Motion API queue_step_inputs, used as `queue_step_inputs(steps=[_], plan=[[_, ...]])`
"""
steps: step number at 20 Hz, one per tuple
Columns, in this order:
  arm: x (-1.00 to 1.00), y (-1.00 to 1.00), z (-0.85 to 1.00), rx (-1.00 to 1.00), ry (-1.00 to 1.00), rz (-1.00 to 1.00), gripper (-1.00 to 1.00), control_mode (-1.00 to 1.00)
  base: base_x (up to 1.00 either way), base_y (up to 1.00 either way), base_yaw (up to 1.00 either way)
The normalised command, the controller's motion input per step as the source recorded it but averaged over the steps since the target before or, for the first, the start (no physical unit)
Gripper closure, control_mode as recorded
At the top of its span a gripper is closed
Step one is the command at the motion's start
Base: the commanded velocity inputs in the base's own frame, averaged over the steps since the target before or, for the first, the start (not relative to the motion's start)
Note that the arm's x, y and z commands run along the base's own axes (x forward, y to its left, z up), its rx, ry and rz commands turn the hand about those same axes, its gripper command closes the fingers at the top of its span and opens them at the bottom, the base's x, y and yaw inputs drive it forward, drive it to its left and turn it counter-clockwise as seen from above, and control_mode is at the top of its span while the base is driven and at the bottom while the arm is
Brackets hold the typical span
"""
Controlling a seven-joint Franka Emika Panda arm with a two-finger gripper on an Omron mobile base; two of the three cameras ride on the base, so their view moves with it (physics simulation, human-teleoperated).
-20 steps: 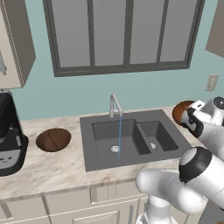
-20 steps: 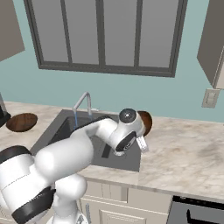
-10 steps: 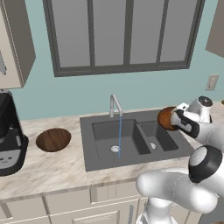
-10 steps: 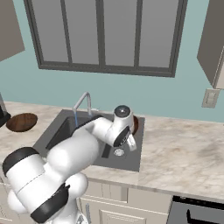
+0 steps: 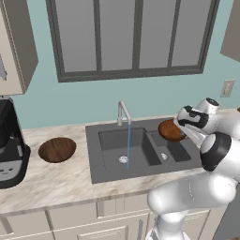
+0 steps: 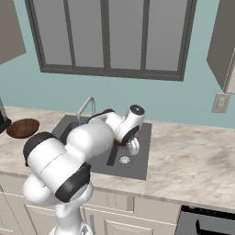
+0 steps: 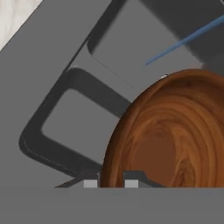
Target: Rinse each bowl for a few seconds and place them down in the sink or on the counter.
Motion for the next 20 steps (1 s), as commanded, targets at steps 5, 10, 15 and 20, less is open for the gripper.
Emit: queue_step_inputs(steps=[5,10,15,20], plan=[[0.26,0.35,-0.32,0.24,0.15,0.09,1.0,-1.0,0.0,0.0,0.0],[0.24,0.38,-0.34,0.2,0.08,0.1,1.0,-1.0,0.0,0.0,0.0],[0.25,0.41,-0.32,0.12,0.02,0.08,1.0,-1.0,0.0,0.0,0.0],[0.26,0.4,-0.28,0.08,0.0,0.07,1.0,-1.0,0.0,0.0,0.0]])
